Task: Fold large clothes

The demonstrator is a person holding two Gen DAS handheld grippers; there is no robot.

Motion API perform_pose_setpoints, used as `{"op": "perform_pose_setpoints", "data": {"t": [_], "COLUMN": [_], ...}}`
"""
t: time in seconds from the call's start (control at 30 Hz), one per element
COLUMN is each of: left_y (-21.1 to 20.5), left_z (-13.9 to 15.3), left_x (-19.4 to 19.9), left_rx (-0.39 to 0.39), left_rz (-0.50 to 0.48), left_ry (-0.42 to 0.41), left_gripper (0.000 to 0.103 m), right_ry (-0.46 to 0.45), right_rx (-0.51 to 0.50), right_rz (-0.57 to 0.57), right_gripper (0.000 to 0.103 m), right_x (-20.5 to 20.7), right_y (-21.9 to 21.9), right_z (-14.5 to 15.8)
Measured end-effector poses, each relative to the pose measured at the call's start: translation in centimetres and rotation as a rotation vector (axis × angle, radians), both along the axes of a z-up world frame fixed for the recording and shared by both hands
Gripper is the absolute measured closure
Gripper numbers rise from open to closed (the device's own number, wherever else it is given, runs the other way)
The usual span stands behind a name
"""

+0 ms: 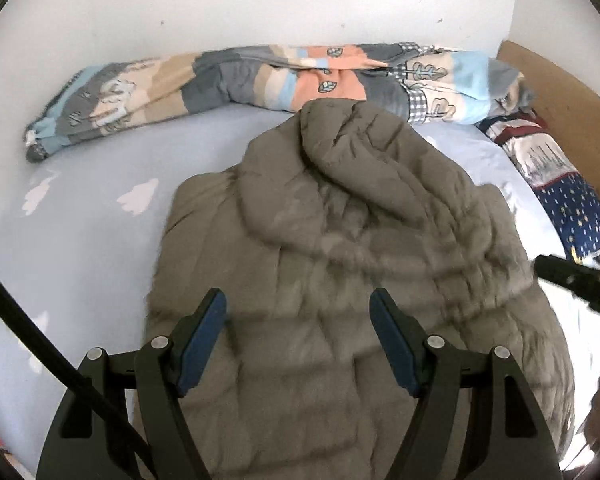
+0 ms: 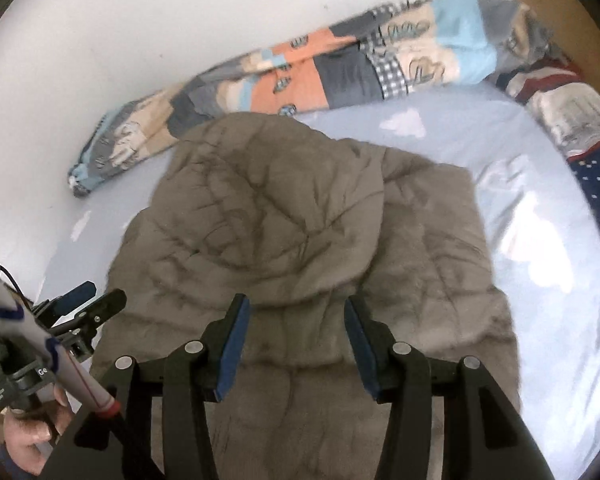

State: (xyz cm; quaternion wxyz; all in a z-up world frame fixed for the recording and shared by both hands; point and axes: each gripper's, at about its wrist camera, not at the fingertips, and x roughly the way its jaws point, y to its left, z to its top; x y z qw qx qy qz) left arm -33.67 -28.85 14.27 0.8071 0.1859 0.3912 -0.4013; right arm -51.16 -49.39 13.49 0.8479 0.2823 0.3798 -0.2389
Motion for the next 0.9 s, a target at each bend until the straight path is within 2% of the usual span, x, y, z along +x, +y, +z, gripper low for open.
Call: {"op": "perform_pose_setpoints", "data": {"t": [0.1,0.17,0.37,0.47,0.53,0.57,0.63,0.7,0.8,0.9], "left_y": [4.2,6.9,12.8,15.2,15.8,15.9,15.9,15.6,16.3,16.6], "left_z": [-0.4,-1.8,-6.2,-8.1,-9.5,-10.4,-11.1,-11.4,-11.7,-11.8], "left_x": [-2.6,-4.1,-8.0,-9.5,-10.1,-10.6,-11.9,-12.9,-13.1,-12.9], "left_rx": [0.015,0.051,0.139,0.176,0.197,0.212,0.223,0.233,0.205,0.186], "left_rz": [0.007,0.034,0.079,0.106,0.119,0.135,0.147,0.163,0.197,0.221], "left_ry": [-0.021,-0.009,0.06,0.059,0.07,0.048,-0.039,-0.104,-0.113,-0.11], "left_gripper": [0.03,0.03,0.03,0.03,0.03,0.029,0.028,0.027,0.023,0.014], "right_ry": [0.003,0.017,0.065,0.107,0.127,0.134,0.165,0.213,0.251,0.263], "right_rx": [-0.046,-0.051,0.08,0.118,0.123,0.132,0.135,0.086,0.008,-0.013], "right_rz": [-0.009,-0.022,-0.074,-0.078,-0.074,-0.07,-0.062,-0.049,-0.031,-0.029], "right_gripper": [0.042,0.042,0.042,0.042,0.042,0.042,0.042,0.042,0.039,0.038], "right_x": [-3.5,-6.4,-13.6,-16.2,-17.1,-17.5,-17.7,-17.2,-16.6,-16.5], "right_y": [2.9,5.1,9.6,11.9,13.2,13.7,14.5,15.3,16.4,16.7], "right_z": [0.8,0.3,-4.7,-7.1,-8.1,-8.6,-9.8,-10.6,-10.7,-11.1]}}
